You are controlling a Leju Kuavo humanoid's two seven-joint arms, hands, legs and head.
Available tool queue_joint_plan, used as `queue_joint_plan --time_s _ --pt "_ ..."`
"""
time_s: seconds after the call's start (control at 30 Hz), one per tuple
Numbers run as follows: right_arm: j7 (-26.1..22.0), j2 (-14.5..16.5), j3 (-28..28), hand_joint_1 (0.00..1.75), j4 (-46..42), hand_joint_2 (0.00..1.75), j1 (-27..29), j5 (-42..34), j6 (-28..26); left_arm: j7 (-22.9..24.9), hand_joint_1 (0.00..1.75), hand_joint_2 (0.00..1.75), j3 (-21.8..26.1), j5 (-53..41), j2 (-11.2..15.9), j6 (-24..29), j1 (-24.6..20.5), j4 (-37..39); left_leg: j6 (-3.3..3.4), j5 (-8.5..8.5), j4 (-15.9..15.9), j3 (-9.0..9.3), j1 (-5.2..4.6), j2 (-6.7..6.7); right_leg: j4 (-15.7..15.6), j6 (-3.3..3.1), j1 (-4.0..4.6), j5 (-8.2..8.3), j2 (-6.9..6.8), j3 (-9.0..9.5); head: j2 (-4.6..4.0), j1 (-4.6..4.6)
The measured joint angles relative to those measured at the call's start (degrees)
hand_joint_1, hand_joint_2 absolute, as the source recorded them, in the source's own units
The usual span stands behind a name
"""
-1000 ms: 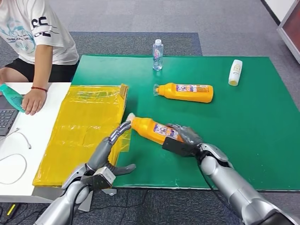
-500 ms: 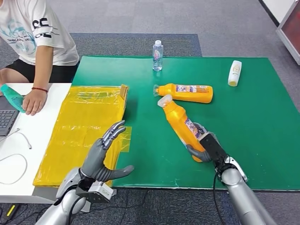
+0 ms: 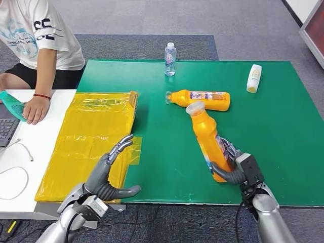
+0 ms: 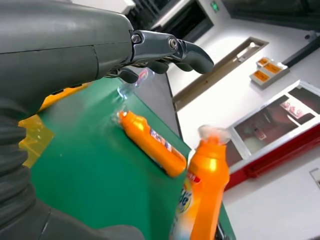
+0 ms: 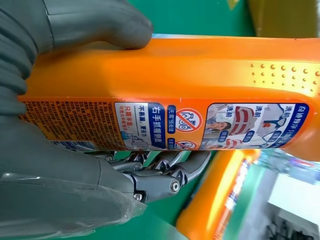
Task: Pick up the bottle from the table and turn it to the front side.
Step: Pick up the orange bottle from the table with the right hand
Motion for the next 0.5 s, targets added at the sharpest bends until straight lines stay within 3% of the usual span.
queue_joint_plan --time_s 0.5 --pt "-6.8 0.6 0.2 1.75 -11.2 1.75 2.4 -1.4 7.0 -0.5 0.0 1.75 1.1 13.9 3.0 -17.0 -0.9 4.6 -0.01 0.0 0.0 -0.08 0.0 0.01 0.0 -0.02 0.0 -0.01 0.01 -0.09 0.0 0.0"
